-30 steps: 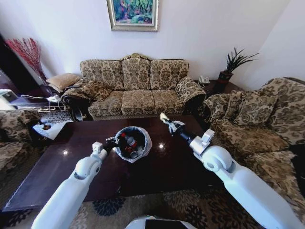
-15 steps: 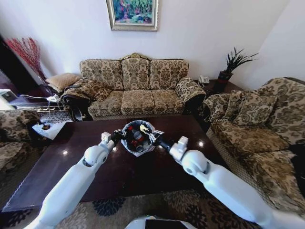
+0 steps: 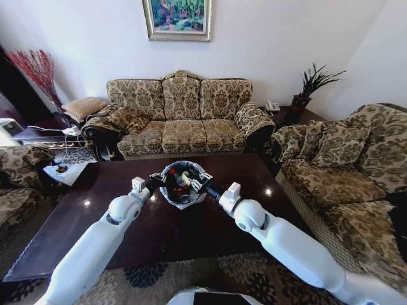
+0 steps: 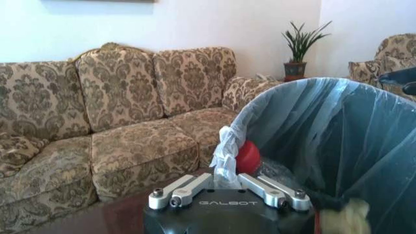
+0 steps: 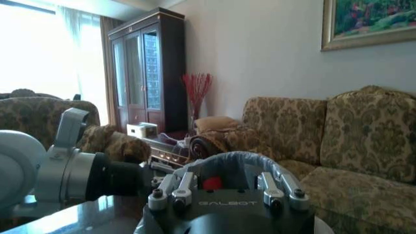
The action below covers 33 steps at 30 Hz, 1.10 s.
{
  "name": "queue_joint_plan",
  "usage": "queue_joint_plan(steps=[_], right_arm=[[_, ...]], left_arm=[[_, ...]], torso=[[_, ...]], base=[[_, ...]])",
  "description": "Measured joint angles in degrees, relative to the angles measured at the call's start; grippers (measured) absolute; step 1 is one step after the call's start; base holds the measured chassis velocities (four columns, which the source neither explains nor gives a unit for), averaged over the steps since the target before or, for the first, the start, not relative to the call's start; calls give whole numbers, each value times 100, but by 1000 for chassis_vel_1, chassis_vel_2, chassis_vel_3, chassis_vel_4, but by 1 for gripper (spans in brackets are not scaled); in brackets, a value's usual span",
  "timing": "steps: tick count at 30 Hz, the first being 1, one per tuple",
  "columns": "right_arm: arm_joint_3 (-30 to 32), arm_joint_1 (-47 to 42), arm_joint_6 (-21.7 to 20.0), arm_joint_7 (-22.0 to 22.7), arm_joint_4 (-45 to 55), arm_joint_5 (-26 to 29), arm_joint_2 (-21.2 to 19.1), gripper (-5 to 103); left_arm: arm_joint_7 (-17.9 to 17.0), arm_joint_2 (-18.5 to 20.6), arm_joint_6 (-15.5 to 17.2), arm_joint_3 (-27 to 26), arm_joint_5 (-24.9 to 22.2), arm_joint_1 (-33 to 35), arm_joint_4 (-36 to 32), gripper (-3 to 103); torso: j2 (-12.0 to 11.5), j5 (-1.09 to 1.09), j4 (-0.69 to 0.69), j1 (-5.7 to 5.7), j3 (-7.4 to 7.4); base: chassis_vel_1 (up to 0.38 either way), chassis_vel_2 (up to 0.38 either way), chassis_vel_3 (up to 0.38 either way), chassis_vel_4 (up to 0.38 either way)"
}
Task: Move to the front of the table and place the trash on the table into the trash bin.
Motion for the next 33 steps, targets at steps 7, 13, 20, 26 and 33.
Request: queue_joint_plan(steps=[7, 13, 20, 26, 33], right_arm=[[345, -184, 57, 139, 160, -20, -26, 64], [1064, -680, -27, 611, 510, -237, -303, 86], [1971, -1594, -160, 1225, 665, -462, -457, 100], [3216, -2888, -236, 1271, 783, -750, -441, 100], [4228, -4044, -313, 1284, 1024, -962, -129, 100]], left_arm=[[4, -59, -2, -185, 6, 150, -81, 1], [-165, -241, -88, -535, 66, 467, -161, 1], [-555, -622, -241, -883, 208, 888, -428, 1], [-593, -983, -319, -1241, 338, 1228, -664, 1], [-568, -1296, -491, -1450, 498, 1390, -695, 1]], torso=[[0, 1, 1, 0, 0], [0, 1, 1, -1, 0], [0, 1, 1, 0, 0], [1, -1, -1, -1, -1], [1, 1, 0, -1, -1]], base=[[0, 0, 0, 0], [0, 0, 0, 0], [0, 0, 0, 0], [0, 0, 0, 0], [0, 0, 0, 0]])
